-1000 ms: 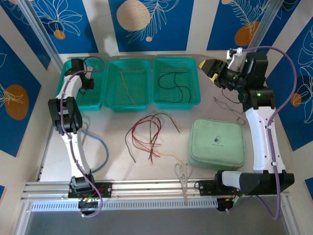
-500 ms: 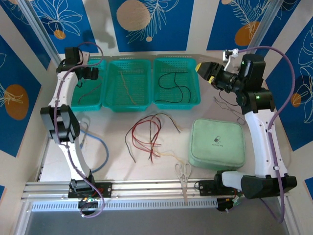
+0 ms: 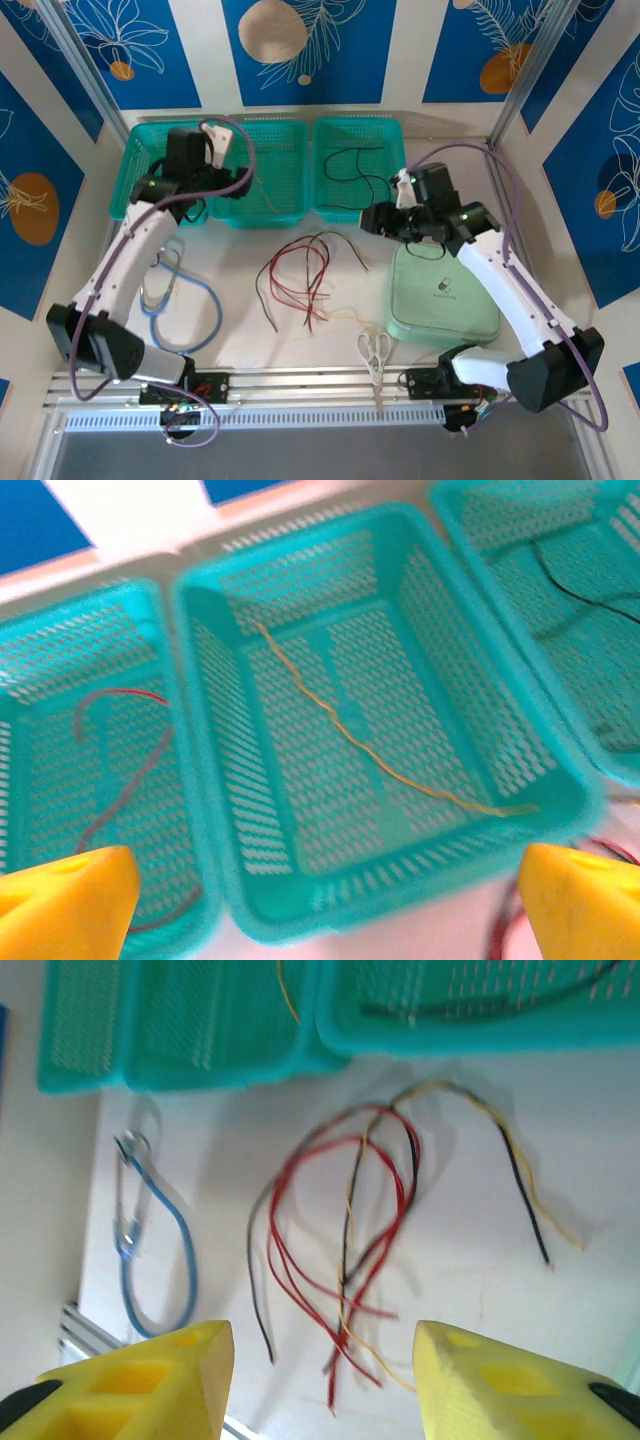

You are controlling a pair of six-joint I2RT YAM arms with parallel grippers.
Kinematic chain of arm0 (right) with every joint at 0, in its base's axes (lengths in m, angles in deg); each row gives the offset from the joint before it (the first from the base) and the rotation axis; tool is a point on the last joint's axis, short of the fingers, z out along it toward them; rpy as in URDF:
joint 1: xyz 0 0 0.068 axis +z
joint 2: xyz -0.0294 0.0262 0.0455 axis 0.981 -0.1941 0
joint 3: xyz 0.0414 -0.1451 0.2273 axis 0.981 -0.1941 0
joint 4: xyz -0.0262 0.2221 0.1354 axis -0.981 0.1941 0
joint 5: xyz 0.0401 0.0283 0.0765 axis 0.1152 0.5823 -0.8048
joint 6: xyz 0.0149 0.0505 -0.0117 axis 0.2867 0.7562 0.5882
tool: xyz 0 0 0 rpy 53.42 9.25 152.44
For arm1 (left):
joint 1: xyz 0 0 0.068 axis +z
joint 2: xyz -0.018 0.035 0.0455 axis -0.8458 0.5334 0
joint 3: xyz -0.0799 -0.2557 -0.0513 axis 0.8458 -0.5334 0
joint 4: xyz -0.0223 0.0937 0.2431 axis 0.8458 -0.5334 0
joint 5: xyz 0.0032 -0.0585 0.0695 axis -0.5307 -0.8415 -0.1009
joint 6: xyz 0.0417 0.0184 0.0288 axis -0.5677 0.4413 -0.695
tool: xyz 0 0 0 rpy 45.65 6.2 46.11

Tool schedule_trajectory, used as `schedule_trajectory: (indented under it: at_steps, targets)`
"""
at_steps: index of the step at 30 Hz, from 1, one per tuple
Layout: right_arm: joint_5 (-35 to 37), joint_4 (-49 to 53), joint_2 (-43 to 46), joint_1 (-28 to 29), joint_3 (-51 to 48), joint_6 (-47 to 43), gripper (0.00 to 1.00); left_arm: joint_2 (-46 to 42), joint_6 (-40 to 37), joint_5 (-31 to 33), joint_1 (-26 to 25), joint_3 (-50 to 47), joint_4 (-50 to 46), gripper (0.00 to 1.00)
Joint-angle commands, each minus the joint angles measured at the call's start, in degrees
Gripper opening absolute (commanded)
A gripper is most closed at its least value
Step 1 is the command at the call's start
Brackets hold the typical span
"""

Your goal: Untangle the cables

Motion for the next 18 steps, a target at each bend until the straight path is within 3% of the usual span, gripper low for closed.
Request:
schedule_trajectory:
  at_steps: [1,11,18]
  targets:
    - [5.03,2.36,0.47,4.94,-2.96,-0.24,0.49,-3.57,5.25,3.19,-4.3,-4.97,-3.17,0.96]
    - [12.23,6.11,0.86,16.42,-12.08,-4.73,0.49,-8.55,15.53,3.45,-15.67,-14.42,-4.92,0.96]
    - [16.13,5.4,-5.02,23.92,-15.23,-5.24,0.49,-11.22,20.85,3.36,-19.73,-21.61,-3.65,0.96]
